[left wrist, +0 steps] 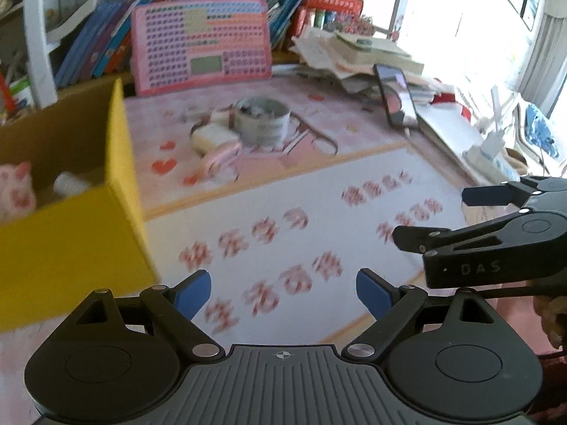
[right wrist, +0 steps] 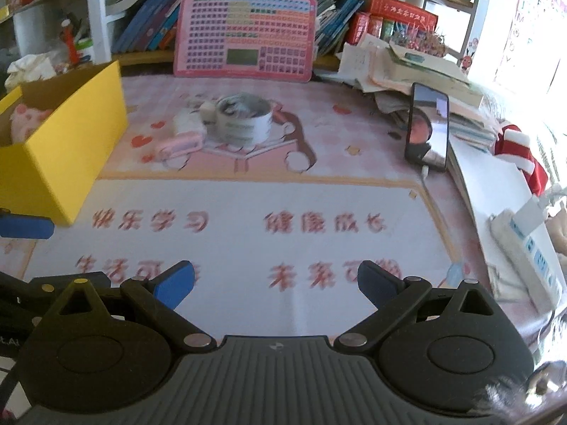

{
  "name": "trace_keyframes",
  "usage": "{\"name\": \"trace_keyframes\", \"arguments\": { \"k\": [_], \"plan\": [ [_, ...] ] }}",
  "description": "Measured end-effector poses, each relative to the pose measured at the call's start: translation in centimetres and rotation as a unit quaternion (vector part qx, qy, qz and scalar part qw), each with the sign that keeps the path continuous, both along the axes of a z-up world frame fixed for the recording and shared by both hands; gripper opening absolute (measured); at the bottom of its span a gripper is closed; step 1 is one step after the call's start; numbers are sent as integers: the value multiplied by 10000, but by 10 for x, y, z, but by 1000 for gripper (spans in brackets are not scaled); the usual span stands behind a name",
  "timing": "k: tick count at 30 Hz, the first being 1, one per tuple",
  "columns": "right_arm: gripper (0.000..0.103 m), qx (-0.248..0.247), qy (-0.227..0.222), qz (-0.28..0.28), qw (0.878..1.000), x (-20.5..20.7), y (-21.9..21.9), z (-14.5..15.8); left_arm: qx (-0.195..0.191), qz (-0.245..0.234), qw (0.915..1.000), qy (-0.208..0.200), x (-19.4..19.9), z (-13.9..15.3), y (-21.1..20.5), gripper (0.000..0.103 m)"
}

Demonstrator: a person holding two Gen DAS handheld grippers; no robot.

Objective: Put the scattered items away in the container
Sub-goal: 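Move both tools toward the tape roll and pink stapler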

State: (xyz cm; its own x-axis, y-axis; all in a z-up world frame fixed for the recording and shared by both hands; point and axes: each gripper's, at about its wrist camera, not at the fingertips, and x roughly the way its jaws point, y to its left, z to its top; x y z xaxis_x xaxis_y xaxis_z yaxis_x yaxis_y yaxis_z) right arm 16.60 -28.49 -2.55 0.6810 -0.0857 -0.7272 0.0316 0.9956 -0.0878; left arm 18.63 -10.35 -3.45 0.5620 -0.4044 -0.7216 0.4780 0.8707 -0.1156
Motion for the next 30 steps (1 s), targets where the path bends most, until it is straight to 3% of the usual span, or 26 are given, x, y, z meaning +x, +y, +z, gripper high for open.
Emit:
{"name": "trace_keyframes", "arguments": {
  "k": [7,18,27,30],
  "plan": [
    [99,149,-103,45,9998,31,-34,5,98,246,9996,-98,28,8,-25,91],
    [100,775,-383,173,9961,91,-69,6,738,698,9934,-534,73,17,-65,91],
    [100,1205,-392,407,9911,146,-79,0,1003,1326,9855,-351,112,7,-71,90],
    [100,1223,-358,622,9899,163,-75,-4,906,1615,9824,-230,124,2,-65,88]
  ]
}}
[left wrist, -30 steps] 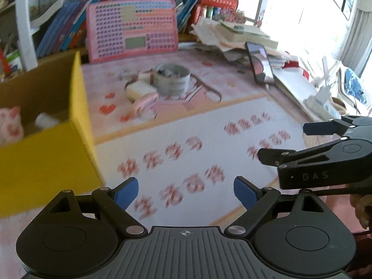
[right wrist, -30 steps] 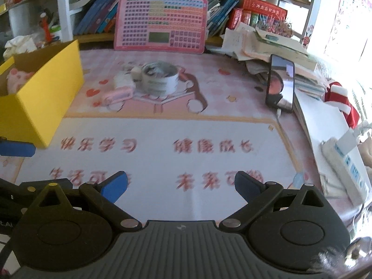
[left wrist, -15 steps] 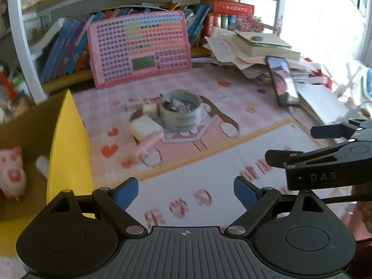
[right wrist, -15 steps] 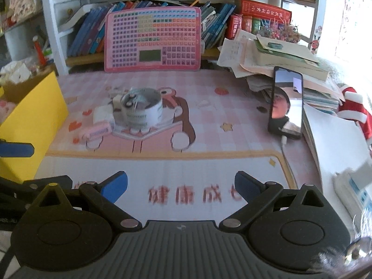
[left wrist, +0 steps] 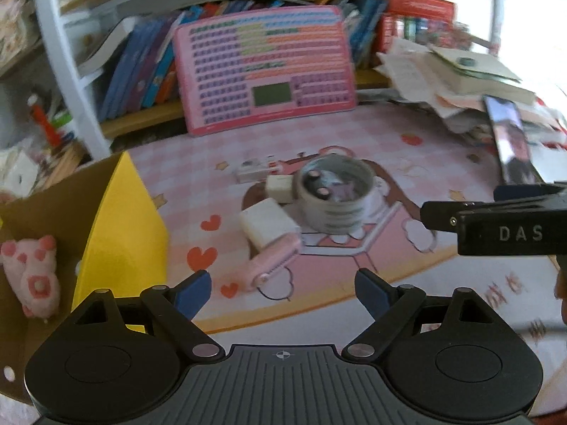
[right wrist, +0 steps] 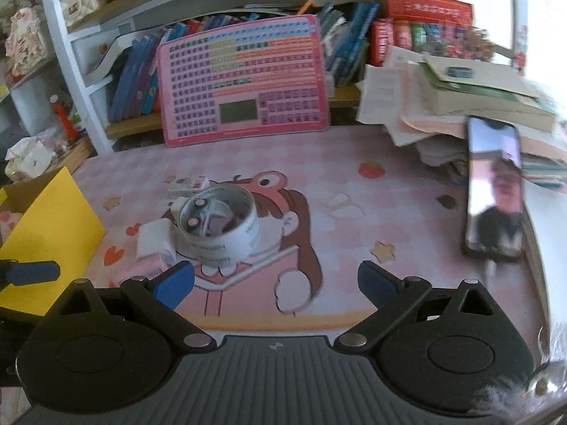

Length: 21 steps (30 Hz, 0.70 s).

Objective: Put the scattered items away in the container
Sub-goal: 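Move both tools toward the tape roll and pink stapler, then close the left gripper on the pink stapler while the right gripper grasps the tape roll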

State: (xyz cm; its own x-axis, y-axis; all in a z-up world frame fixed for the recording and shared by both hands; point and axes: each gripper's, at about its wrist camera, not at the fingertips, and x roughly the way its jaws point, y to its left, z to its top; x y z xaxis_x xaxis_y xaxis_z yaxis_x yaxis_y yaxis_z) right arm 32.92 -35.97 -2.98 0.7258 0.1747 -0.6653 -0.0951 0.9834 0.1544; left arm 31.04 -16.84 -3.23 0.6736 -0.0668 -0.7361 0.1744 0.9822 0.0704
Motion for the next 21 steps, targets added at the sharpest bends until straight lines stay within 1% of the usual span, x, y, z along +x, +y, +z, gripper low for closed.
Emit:
{"name": "trace_keyframes", "arguments": {
  "k": [3,9,13,20,21],
  "plan": [
    [100,-42,31,257,9997,16,7,-4,-61,188,9998,90,10,-4,3,85],
    [100,-200,5,731,9971,44,23,-11,-24,330,9992,242,31,-17,-2,76],
    [100,-228,76,930,9954,62,31,-18,43,360,9987,346,42,-26,-7,74],
    [100,-294,176,1155,9927,87,44,-32,277,360,9977,495,55,-37,-9,74],
    [100,-302,190,1168,9925,91,45,-34,304,371,9975,520,57,-39,-9,71]
  ]
}}
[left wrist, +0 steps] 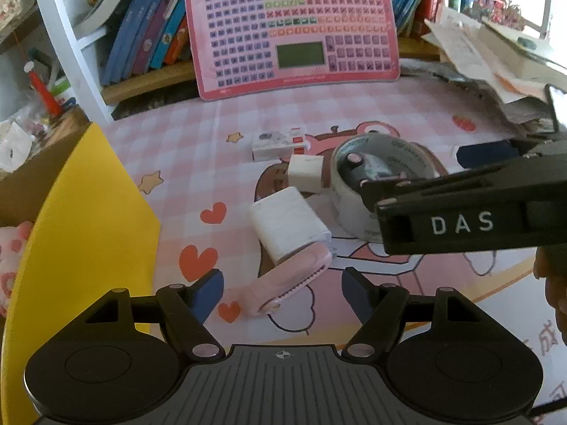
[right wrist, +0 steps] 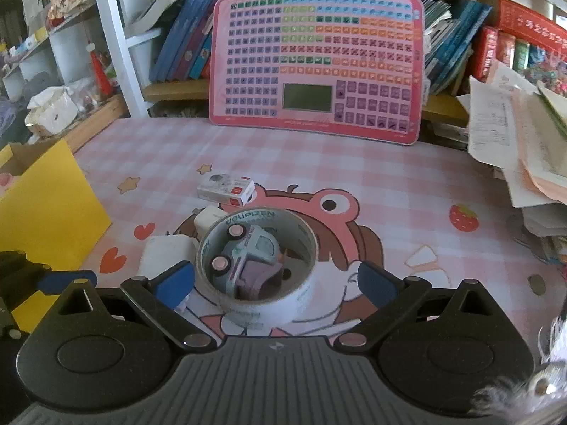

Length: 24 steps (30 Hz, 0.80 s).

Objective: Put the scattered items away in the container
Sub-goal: 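Close the left gripper on the pink stapler while the right gripper grasps the tape roll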

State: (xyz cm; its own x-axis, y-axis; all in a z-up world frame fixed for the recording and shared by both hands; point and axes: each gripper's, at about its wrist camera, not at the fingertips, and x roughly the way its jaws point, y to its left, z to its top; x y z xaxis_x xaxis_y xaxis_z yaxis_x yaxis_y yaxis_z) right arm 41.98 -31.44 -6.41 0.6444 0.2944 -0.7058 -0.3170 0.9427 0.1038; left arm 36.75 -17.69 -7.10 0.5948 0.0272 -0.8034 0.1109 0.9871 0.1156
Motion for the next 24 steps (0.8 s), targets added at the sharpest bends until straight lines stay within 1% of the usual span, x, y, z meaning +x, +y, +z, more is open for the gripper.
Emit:
{"name": "trace_keyframes", "arguments": {
  "k": [2,5,6,8,9,13,14,15,16,18,21,24],
  "plan": [
    [100,-3,25,30,10000,6,3,-4,2,13,10000,70,4,-3,1,62],
    [100,75,70,79,9999,14,7,-8,-36,12,9999,118,6,-5,0,60],
    [100,38,96,89,9999,17,9,-9,-33,-16,9999,119,7,-6,0,56],
    [100,-24,106,128,9999,20,14,-12,-39,-68,9998,159,8,-8,-1,52],
    [99,-33,113,146,9998,21,16,-13,-52,-84,9998,178,9,-9,-1,48],
    [96,-155,96,189,9997,23,20,-17,-156,-153,9995,225,10,-11,-1,38],
    [91,-184,84,188,9996,23,20,-18,-182,-180,9994,239,10,-11,-1,34],
    [89,-166,78,198,9996,23,19,-18,-226,-216,9992,259,10,-10,-1,30],
    [84,-103,80,214,9997,22,17,-18,-281,-247,9989,290,10,-10,-1,28],
    [84,-72,76,178,9998,20,15,-18,-383,-320,9981,351,9,-9,-1,20],
    [84,-41,85,146,9998,17,11,-18,-419,-440,9974,395,6,-8,-3,14],
    [83,51,80,129,9999,13,5,-15,-629,-500,9956,485,7,-7,-1,14]
  ]
}}
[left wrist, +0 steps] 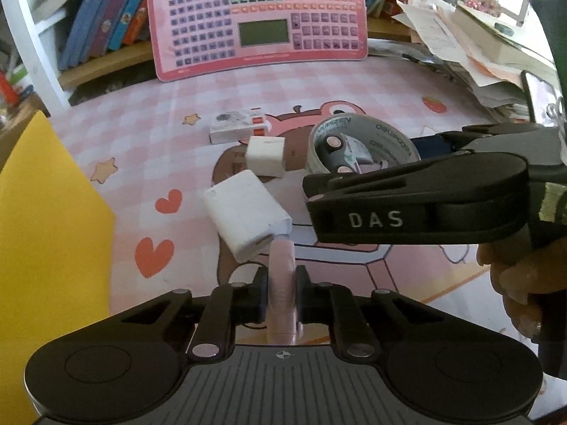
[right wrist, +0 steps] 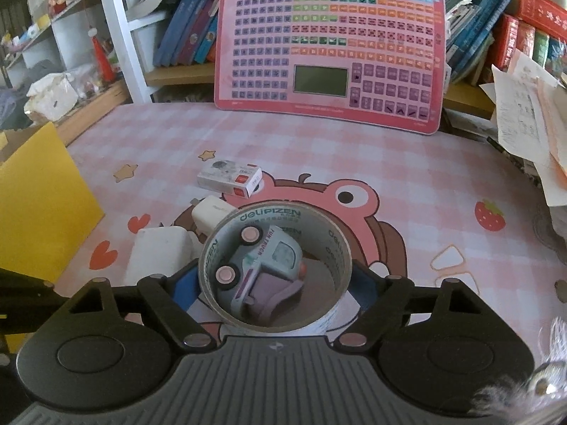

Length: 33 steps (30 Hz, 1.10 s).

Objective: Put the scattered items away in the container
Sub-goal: 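Close the left gripper on the pink stapler while the right gripper grasps the tape roll, then lift the stapler and tape roll with both grippers and turn toward the yellow box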

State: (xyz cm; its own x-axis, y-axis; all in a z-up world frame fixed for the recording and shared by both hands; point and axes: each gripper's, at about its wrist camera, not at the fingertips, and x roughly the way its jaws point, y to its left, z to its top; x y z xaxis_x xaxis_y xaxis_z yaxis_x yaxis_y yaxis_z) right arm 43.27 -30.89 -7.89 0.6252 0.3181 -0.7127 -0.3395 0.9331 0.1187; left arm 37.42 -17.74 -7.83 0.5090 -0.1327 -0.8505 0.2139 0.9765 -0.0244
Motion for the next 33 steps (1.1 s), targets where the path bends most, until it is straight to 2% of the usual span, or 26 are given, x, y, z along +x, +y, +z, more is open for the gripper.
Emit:
{"name": "trace_keyframes", "arguments": {
  "k": [3,11,20,33],
  "plan": [
    [83,67,-80,-16,9999,-5,-3,5,-158,-69,9998,92,-1,1,0,14],
    [83,263,-234,-127,9993,-22,-11,20,-382,-123,9992,-10,-15,16,-1,14],
    [83,438,-376,-193,9981,-44,-18,39,-675,222,9973,-159,-29,33,16,14],
    [83,585,-171,-348,9975,-92,-34,42,-920,304,9945,-386,-67,58,24,14]
  ]
}}
